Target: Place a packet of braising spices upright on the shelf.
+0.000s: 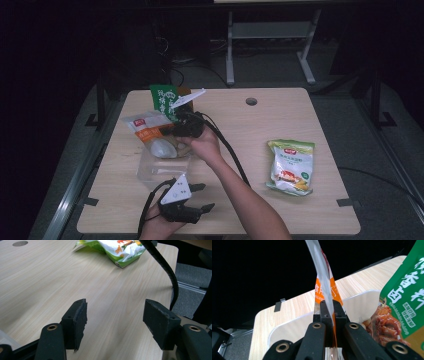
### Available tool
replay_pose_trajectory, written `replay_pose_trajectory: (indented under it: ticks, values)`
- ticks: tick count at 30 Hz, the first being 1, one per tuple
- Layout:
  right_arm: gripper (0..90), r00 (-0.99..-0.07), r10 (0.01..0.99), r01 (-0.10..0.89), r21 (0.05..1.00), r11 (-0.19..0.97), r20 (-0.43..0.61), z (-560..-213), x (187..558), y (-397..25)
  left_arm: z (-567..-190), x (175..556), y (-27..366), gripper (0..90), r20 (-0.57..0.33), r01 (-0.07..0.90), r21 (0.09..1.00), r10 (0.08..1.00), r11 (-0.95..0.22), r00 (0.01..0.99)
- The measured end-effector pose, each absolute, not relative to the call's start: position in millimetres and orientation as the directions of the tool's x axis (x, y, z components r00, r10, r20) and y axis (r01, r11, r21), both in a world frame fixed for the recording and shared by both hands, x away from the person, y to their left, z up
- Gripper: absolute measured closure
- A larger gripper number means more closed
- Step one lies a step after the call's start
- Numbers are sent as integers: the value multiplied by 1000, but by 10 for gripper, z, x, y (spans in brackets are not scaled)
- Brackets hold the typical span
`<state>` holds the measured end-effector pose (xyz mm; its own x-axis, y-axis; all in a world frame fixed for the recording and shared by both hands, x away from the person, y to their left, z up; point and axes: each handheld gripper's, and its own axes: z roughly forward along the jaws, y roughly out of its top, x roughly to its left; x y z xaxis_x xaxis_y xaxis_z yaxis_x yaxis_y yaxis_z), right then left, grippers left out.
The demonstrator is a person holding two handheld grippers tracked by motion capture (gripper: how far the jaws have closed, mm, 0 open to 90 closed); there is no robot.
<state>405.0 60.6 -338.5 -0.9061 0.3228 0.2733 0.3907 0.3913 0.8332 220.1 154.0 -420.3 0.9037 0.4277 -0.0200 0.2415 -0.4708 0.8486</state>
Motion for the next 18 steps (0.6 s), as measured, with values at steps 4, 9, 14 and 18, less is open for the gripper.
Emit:
replay_pose_trajectory:
  ticks: [4, 9, 14, 18]
  values:
    - [899, -897, 335, 412, 823, 391, 290, -3453, 4087, 671, -4219, 2209, 1530, 359, -20, 240, 843, 419, -481, 908]
    - [899, -887, 347, 433, 808, 400, 303, -3531, 4119, 722, -4228, 2205, 1534, 359, -23, 245, 847, 428, -472, 903]
    - [890, -883, 363, 439, 797, 415, 297, -3607, 4105, 760, -4233, 2207, 1530, 358, -29, 249, 846, 427, -471, 904]
    - [824, -883, 358, 442, 796, 413, 304, -3596, 4106, 715, -4234, 2199, 1522, 358, -23, 242, 848, 424, -471, 905]
